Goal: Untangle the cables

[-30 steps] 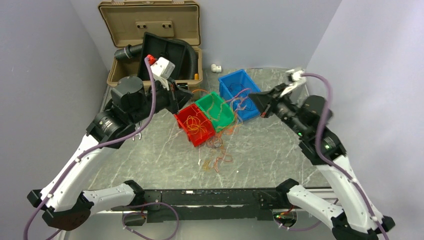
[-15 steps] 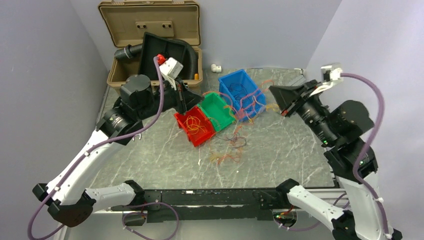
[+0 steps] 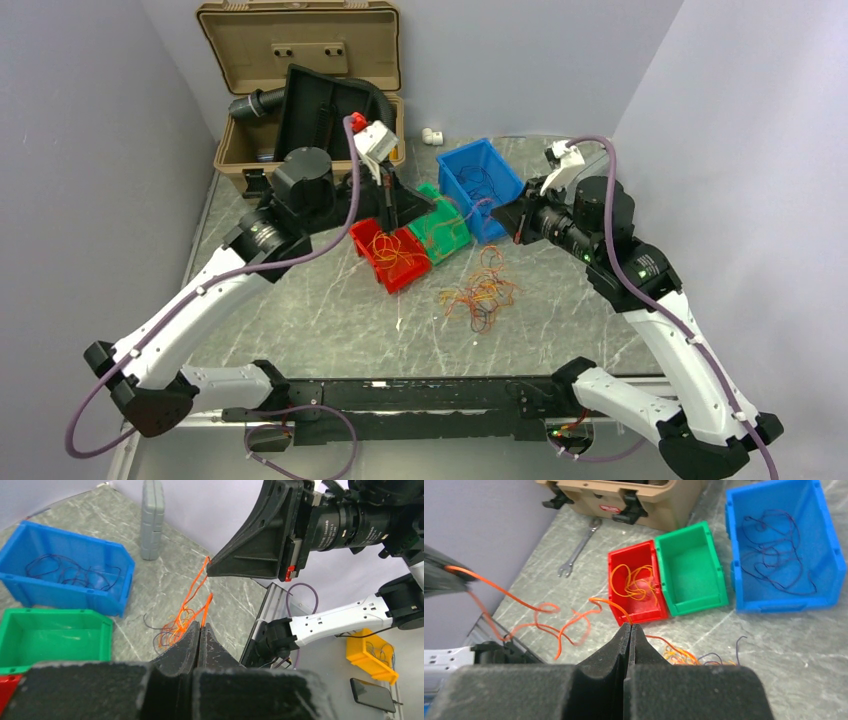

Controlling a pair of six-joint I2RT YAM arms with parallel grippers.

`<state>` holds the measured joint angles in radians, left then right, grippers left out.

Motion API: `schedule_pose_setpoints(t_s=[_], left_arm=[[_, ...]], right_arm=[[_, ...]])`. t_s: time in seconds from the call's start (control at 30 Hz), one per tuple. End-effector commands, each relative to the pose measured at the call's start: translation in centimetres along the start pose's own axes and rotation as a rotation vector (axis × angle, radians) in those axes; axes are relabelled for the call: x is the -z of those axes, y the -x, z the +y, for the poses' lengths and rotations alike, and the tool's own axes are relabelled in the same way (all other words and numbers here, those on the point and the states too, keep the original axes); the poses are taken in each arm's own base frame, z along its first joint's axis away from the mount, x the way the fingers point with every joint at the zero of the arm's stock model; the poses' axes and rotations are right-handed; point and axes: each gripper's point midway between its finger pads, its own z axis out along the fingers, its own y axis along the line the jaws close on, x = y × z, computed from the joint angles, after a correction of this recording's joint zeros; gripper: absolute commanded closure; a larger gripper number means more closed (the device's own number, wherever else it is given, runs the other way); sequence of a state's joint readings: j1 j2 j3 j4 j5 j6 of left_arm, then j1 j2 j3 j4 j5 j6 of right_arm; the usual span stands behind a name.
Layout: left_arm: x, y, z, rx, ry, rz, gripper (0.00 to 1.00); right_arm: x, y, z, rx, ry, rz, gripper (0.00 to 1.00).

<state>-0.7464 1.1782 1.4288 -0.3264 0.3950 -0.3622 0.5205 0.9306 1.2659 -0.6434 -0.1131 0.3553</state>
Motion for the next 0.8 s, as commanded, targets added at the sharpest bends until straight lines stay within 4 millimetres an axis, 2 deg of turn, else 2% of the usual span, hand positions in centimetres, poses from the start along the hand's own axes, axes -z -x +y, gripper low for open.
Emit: schedule_pose_setpoints(t_s=[0.0, 0.13, 0.3, 0.63, 0.77], left_arm=[[-1.9, 0.1, -1.7, -0.009, -0.089, -0.021, 1.00], [-3.4, -0.8, -1.6, 0.002, -0.107, 0.004, 1.00], [-4.7, -1.7, -1.1, 0.009, -0.108, 0.029, 1.00], [-5.8, -2.7, -2.0, 0.018, -0.187, 0.049, 1.00], [-5.8, -2.9, -2.5, 0.012, -0.214, 0.053, 0.93]], right_arm=[[0.5, 1.9, 3.0, 0.022, 0.150, -0.057, 1.00], [1.0, 1.9, 4.7, 0.022, 0.258, -0.085, 1.00], [1.2, 1.6, 5.9, 0.028, 0.332, -0.069, 1.00], [0.7, 1.4, 6.2, 0.012, 0.349, -0.055, 1.00], [0.8, 1.6, 6.3, 0.008, 0.354, -0.066, 1.00]])
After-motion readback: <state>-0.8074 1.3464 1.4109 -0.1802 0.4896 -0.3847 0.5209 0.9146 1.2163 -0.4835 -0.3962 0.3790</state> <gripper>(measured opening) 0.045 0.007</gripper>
